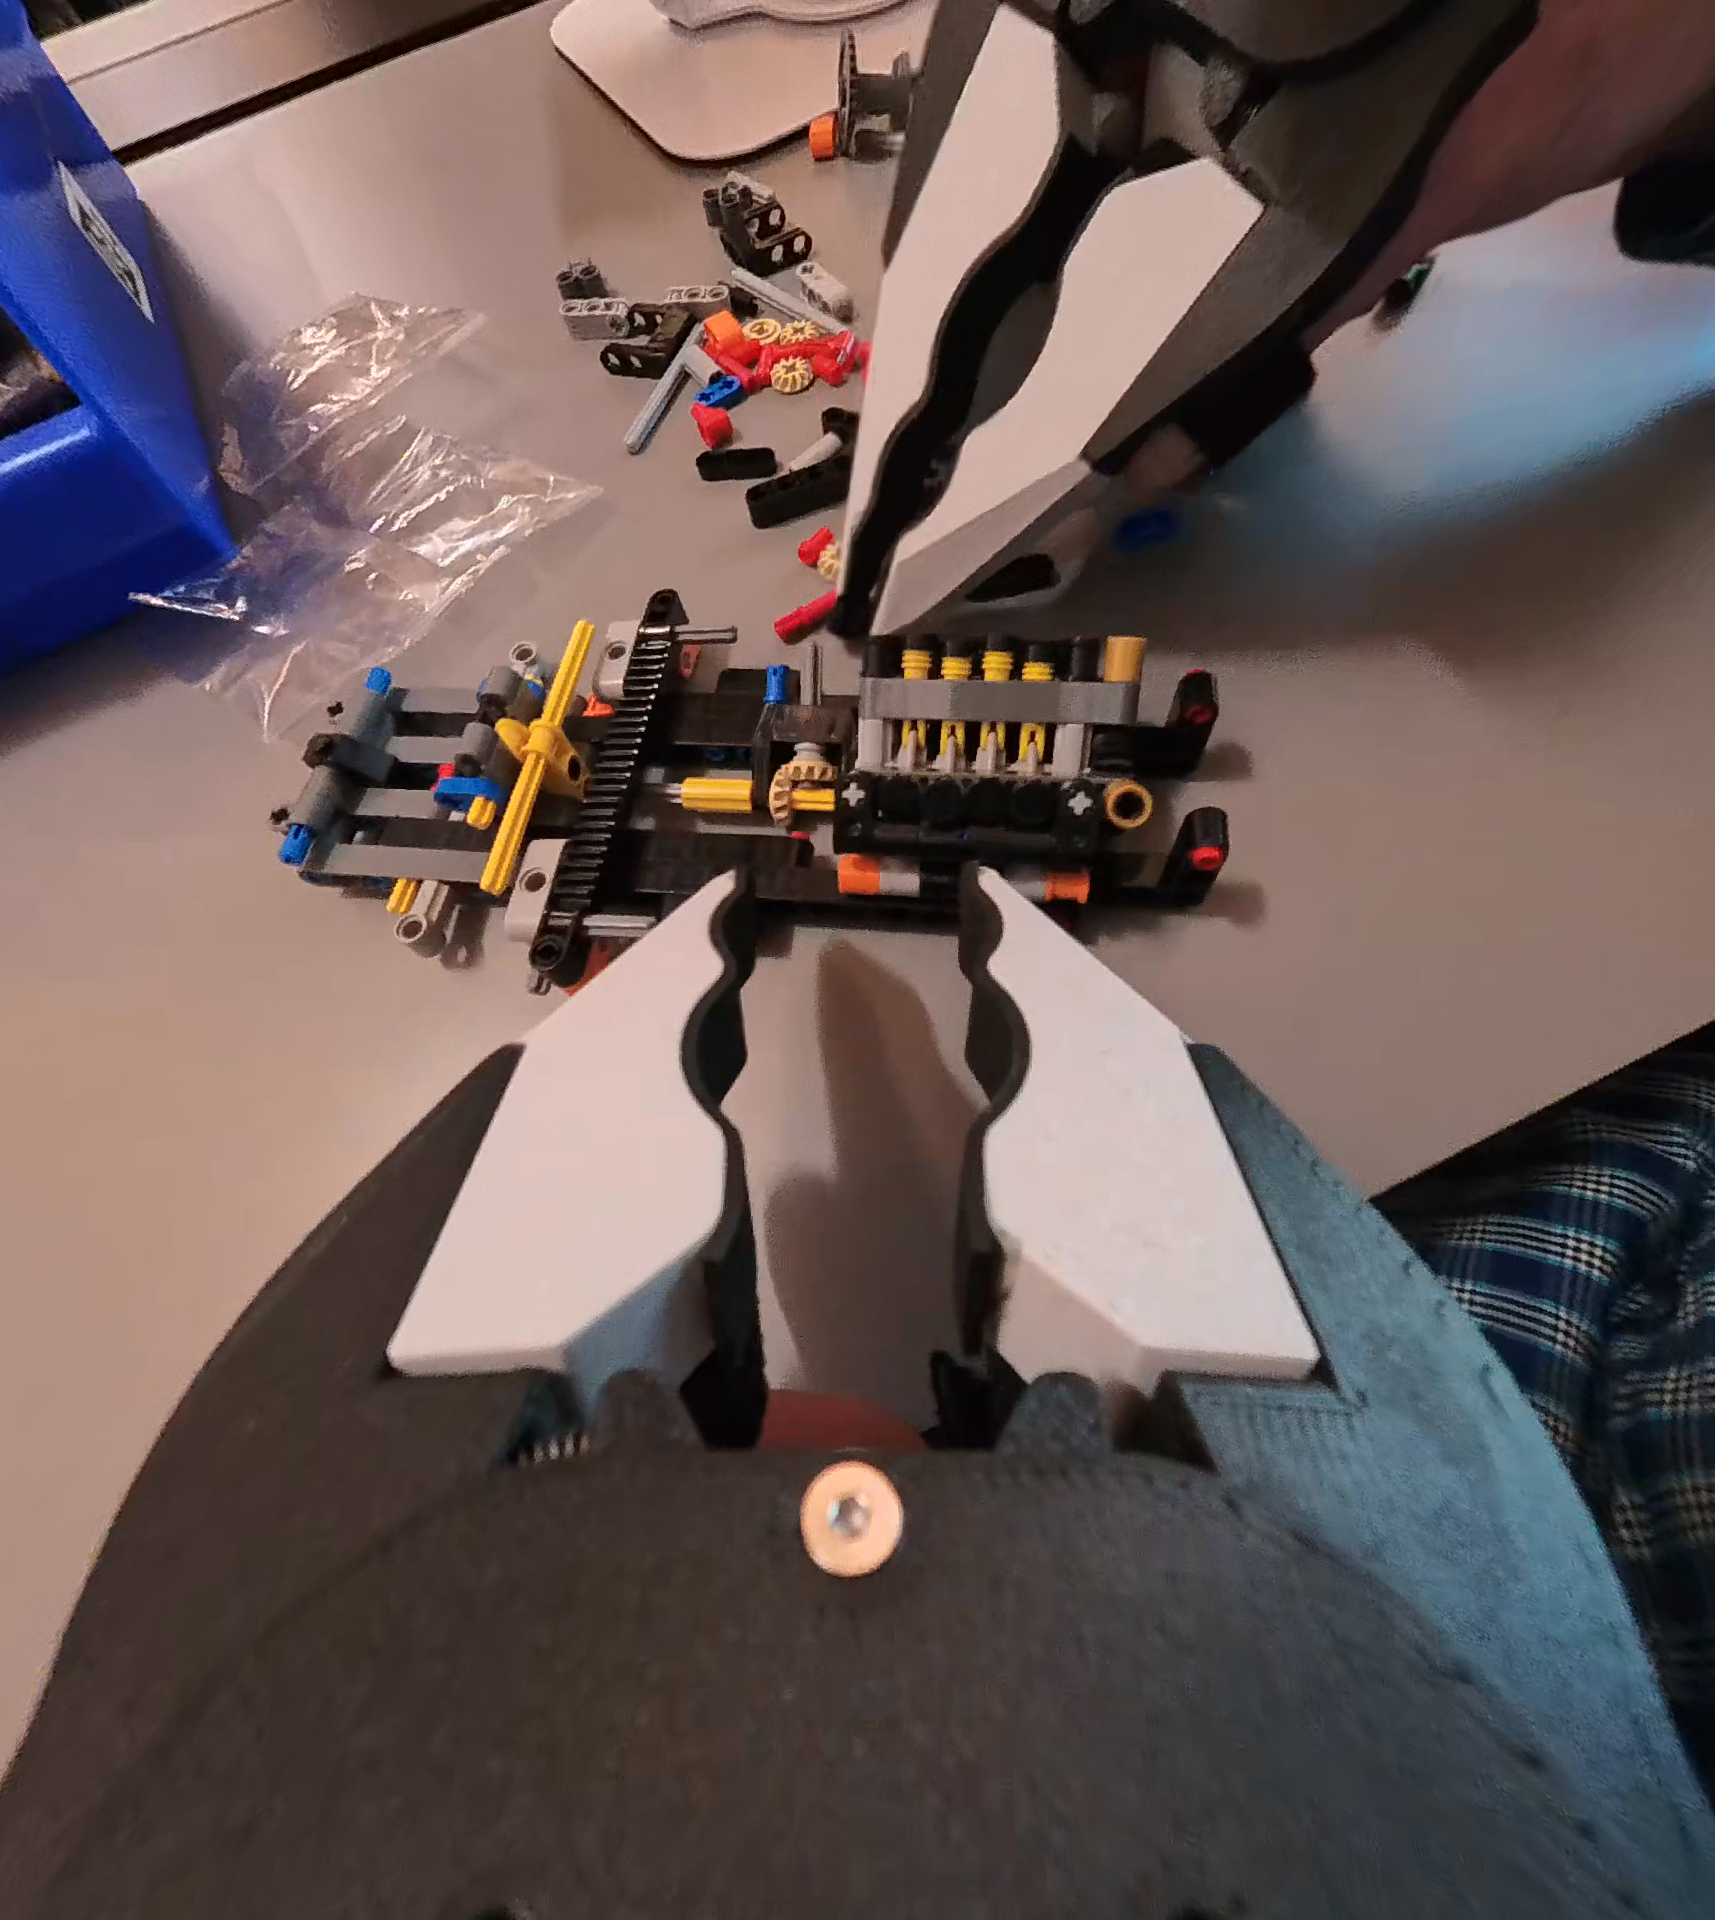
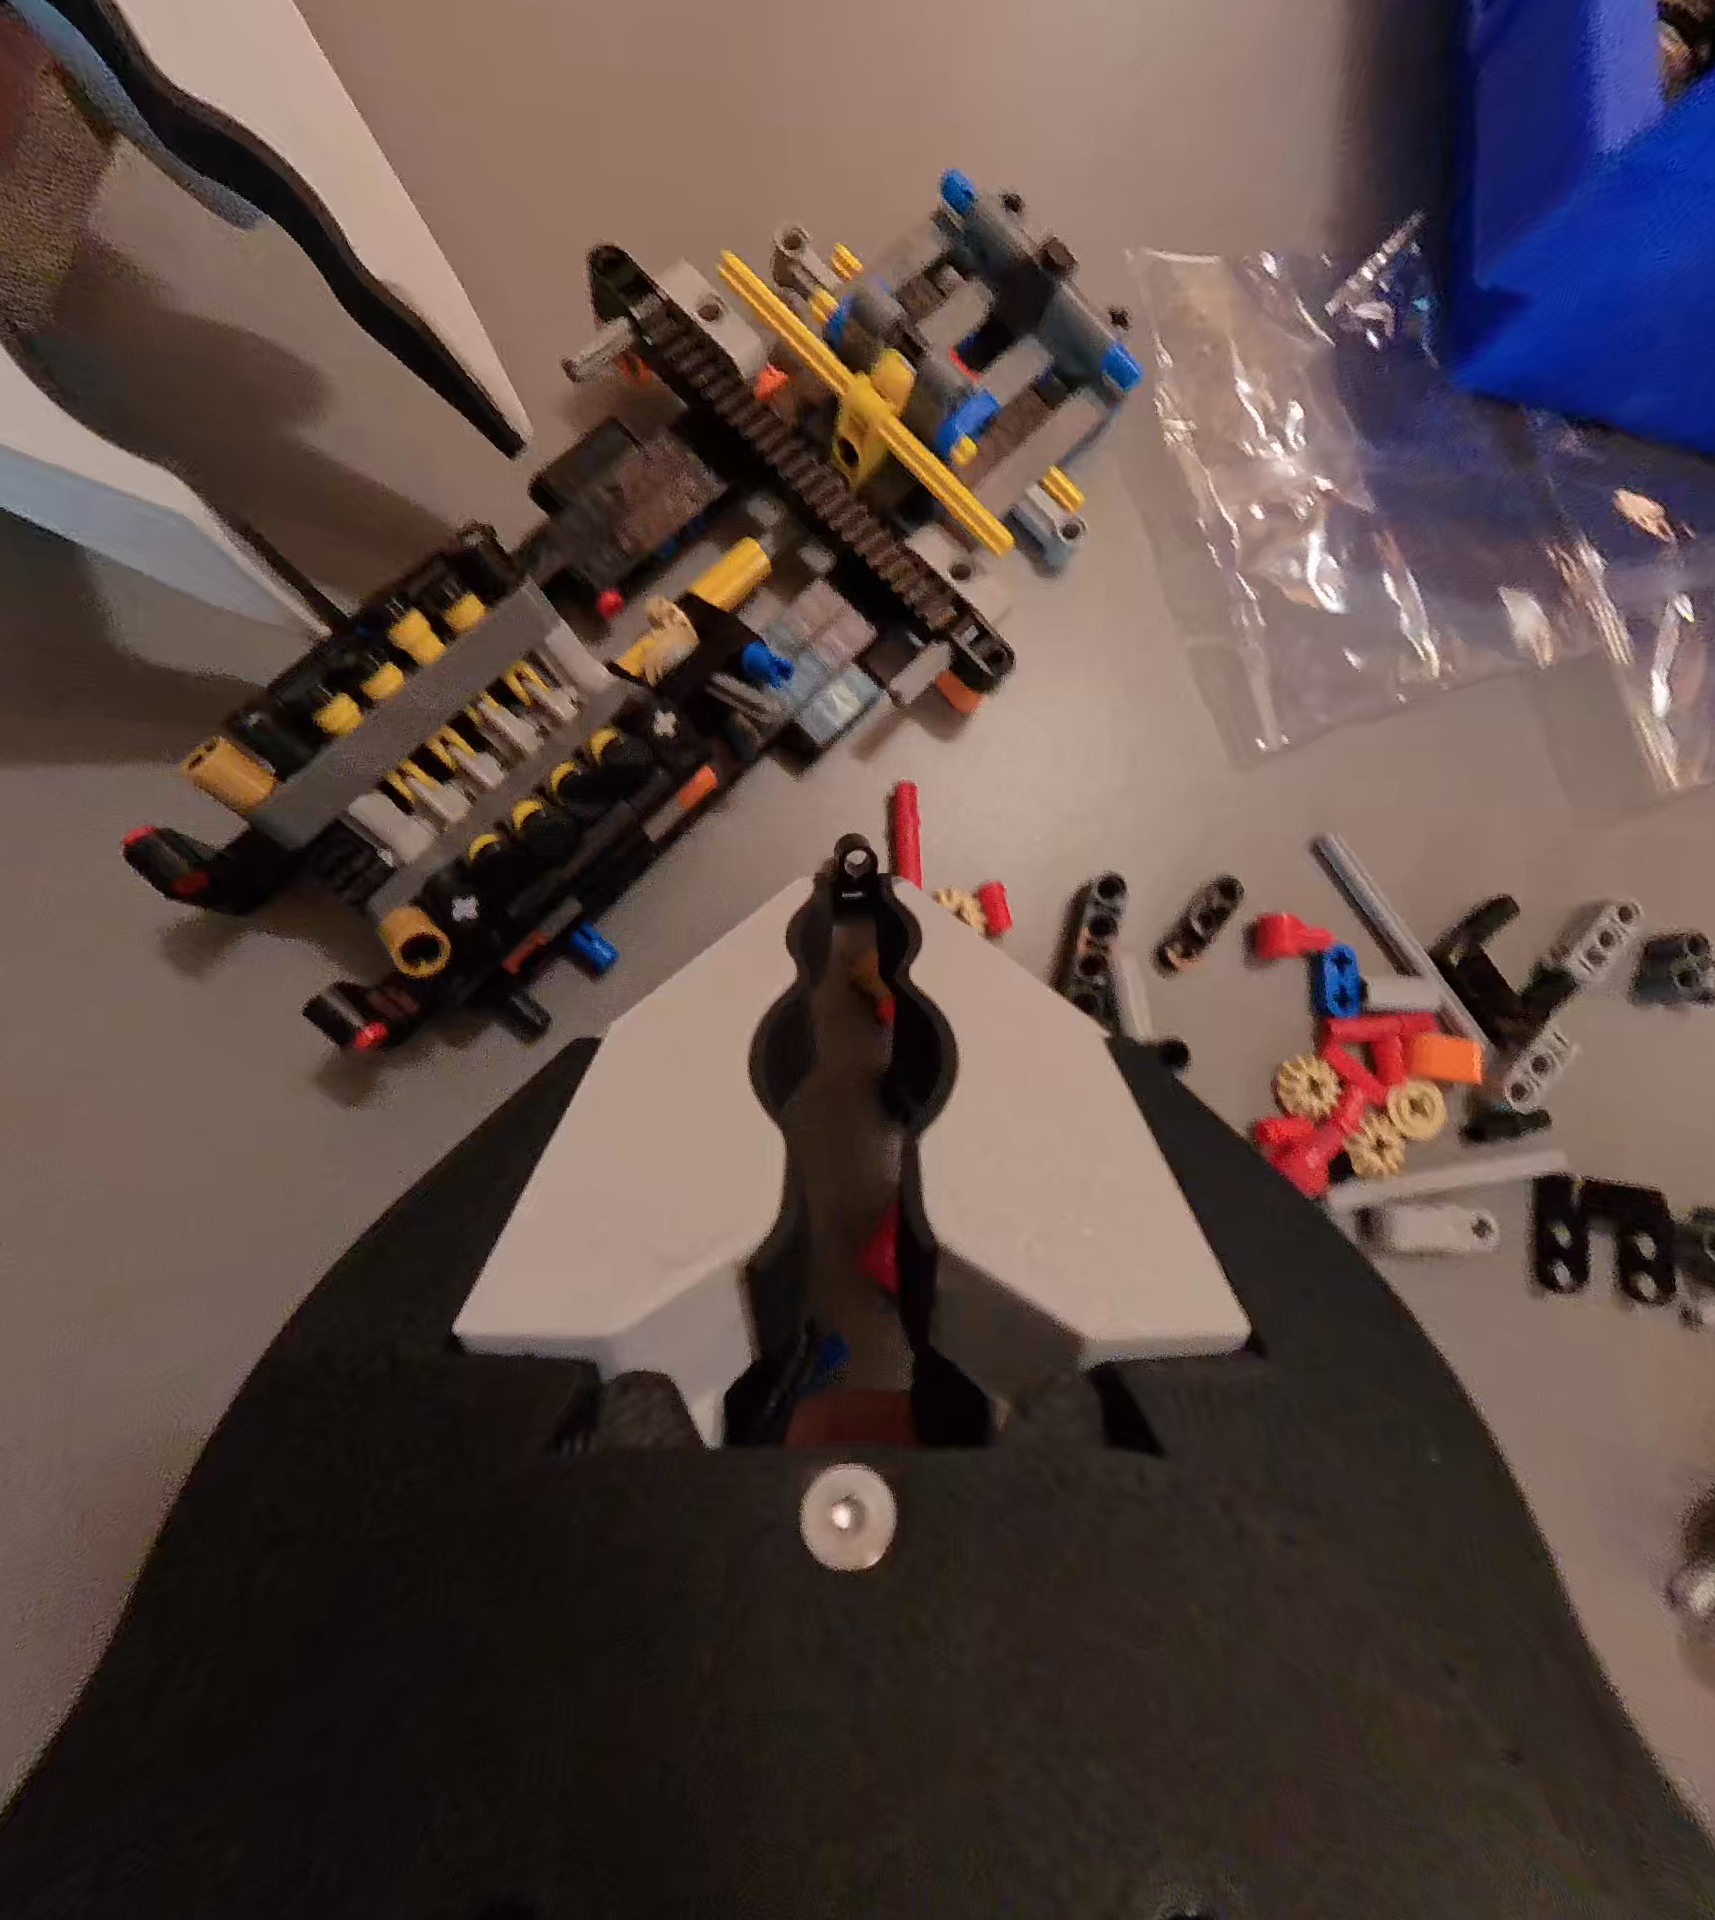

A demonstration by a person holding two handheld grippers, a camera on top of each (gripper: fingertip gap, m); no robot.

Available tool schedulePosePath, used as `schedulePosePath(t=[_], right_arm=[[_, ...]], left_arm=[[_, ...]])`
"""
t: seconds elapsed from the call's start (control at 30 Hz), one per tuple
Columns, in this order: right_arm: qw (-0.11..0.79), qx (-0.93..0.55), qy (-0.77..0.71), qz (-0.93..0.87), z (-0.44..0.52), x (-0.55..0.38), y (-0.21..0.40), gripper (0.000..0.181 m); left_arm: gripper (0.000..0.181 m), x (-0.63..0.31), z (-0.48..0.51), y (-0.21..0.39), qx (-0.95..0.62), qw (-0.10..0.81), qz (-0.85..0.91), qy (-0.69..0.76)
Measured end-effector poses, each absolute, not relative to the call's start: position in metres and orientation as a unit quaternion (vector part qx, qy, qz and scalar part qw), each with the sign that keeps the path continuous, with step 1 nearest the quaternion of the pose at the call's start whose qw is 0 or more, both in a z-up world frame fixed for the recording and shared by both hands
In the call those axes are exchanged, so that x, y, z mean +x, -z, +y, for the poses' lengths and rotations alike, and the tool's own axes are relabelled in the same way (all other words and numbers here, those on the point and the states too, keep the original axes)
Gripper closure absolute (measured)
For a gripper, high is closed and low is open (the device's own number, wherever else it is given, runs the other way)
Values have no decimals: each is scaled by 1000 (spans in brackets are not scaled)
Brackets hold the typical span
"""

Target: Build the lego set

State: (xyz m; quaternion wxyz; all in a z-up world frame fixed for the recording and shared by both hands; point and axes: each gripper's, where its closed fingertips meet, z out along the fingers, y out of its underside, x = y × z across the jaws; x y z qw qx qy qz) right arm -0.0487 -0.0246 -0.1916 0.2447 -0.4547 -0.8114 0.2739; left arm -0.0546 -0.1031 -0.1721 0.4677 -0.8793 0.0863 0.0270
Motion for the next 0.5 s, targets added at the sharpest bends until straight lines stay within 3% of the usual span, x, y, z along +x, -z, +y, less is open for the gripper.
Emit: schedulePosePath(t=[0.13,0.3,0.4,0.5], right_arm=[[264,-472,-242,-806,0,-36,192,175],[280,-490,-255,-785,14,-19,176,156],[293,-505,-282,-762,28,-2,158,157],[302,-515,-289,-748,43,20,148,173]], left_arm=[[144,-52,-99,173,-876,475,85,-20],[141,-50,-97,172,-872,483,82,-15],[140,-52,-98,168,-867,493,75,-16],[139,-53,-99,158,-856,512,64,-13]])
